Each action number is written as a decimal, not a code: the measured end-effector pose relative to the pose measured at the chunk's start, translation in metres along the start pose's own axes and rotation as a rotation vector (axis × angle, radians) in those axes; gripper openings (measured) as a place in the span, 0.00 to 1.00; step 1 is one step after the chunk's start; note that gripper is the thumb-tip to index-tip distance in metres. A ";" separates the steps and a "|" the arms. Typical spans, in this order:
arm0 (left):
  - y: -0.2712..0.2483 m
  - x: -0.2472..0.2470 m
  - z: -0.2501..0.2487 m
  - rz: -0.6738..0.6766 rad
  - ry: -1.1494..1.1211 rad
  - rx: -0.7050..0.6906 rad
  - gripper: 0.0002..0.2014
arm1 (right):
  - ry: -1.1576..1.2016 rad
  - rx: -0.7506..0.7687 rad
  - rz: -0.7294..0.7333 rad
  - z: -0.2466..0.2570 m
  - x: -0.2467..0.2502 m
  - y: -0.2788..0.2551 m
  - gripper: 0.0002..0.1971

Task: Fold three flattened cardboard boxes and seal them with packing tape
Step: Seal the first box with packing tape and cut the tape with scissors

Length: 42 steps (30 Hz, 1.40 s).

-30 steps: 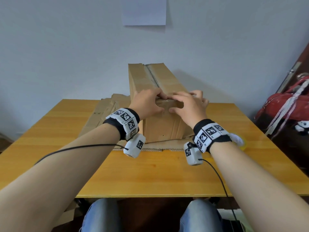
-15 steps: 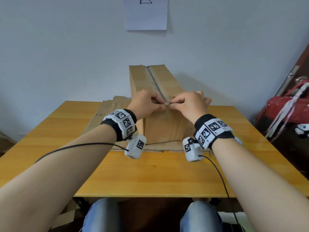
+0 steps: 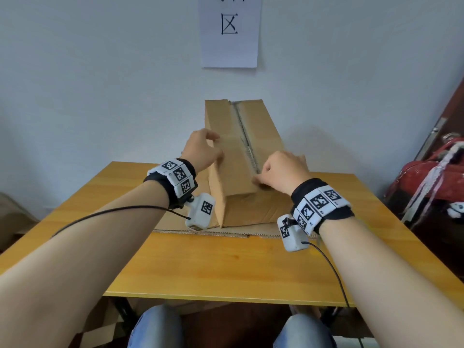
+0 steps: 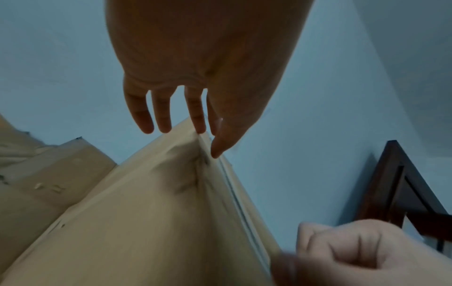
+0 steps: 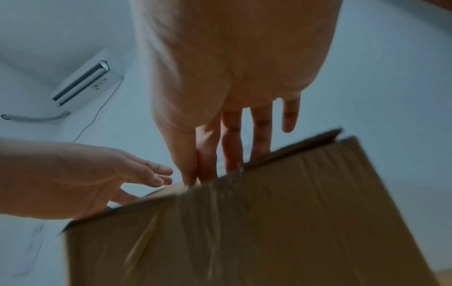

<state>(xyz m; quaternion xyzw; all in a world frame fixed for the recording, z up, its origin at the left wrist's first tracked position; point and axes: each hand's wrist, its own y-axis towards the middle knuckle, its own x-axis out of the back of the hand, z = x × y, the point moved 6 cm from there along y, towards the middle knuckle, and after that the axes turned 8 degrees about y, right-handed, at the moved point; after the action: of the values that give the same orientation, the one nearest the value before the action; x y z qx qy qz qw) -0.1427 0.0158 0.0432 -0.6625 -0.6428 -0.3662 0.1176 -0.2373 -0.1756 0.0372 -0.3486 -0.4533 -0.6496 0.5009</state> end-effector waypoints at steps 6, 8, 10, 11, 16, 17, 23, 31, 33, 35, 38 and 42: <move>0.018 0.029 -0.039 -0.092 0.044 -0.047 0.33 | 0.160 -0.116 0.331 -0.004 -0.007 -0.019 0.13; 0.026 0.038 -0.058 -0.110 0.055 -0.085 0.36 | 0.186 -0.152 0.383 -0.006 -0.011 -0.028 0.12; 0.032 0.043 -0.073 -0.081 0.044 -0.120 0.37 | 0.226 -0.183 0.446 -0.007 -0.016 -0.035 0.11; 0.035 0.043 -0.080 -0.055 0.043 -0.131 0.36 | 0.248 -0.195 0.468 -0.008 -0.017 -0.039 0.11; 0.038 0.044 -0.097 -0.065 0.353 -0.178 0.27 | 0.280 -0.193 0.515 -0.003 -0.026 -0.045 0.18; 0.038 0.045 -0.100 -0.069 0.394 -0.197 0.24 | 0.282 -0.191 0.528 -0.003 -0.027 -0.046 0.19; 0.033 0.045 -0.101 -0.026 0.240 -0.245 0.17 | 0.485 -0.108 0.374 0.016 -0.006 -0.027 0.19; 0.023 0.058 -0.100 -0.052 0.196 -0.259 0.16 | 0.602 -0.020 0.184 0.049 0.038 0.013 0.22; 0.021 0.060 -0.100 -0.047 0.206 -0.263 0.16 | 0.601 0.009 0.116 0.057 0.050 0.025 0.18; 0.019 0.062 -0.100 -0.047 0.218 -0.280 0.16 | 0.586 0.040 0.049 0.064 0.062 0.036 0.18; 0.017 0.064 -0.100 -0.037 0.218 -0.292 0.16 | 0.449 0.152 -0.055 0.078 0.080 0.049 0.18; 0.018 0.065 -0.093 -0.012 0.194 -0.292 0.16 | 0.291 0.238 -0.151 0.090 0.096 0.052 0.16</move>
<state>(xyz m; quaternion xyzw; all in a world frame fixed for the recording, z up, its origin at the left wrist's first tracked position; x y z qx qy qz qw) -0.1634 0.0044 0.1554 -0.6302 -0.5724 -0.5185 0.0796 -0.2115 -0.1277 0.1675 -0.1545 -0.4745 -0.6707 0.5488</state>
